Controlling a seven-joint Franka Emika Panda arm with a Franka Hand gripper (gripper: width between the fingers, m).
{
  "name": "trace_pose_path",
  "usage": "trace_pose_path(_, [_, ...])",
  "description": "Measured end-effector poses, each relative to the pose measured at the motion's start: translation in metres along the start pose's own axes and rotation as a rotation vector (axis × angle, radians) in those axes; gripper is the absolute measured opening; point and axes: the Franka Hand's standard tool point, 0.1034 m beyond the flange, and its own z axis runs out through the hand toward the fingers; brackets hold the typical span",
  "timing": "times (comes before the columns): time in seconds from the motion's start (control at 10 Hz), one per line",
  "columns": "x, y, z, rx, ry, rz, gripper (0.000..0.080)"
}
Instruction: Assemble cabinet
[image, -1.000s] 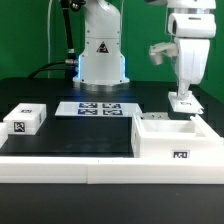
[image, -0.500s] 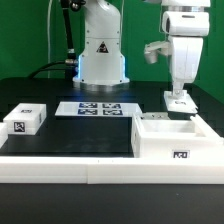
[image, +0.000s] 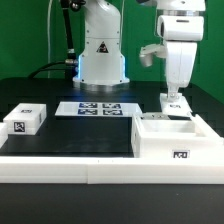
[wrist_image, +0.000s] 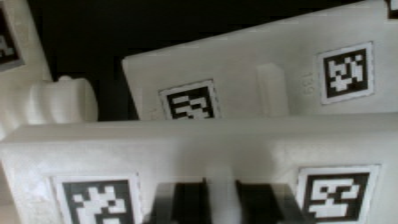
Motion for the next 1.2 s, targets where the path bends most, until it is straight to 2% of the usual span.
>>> trace_pose_path(1.2, [0.0009,0.0048,0.0066,0.008,0.004,-0.045,0.0070])
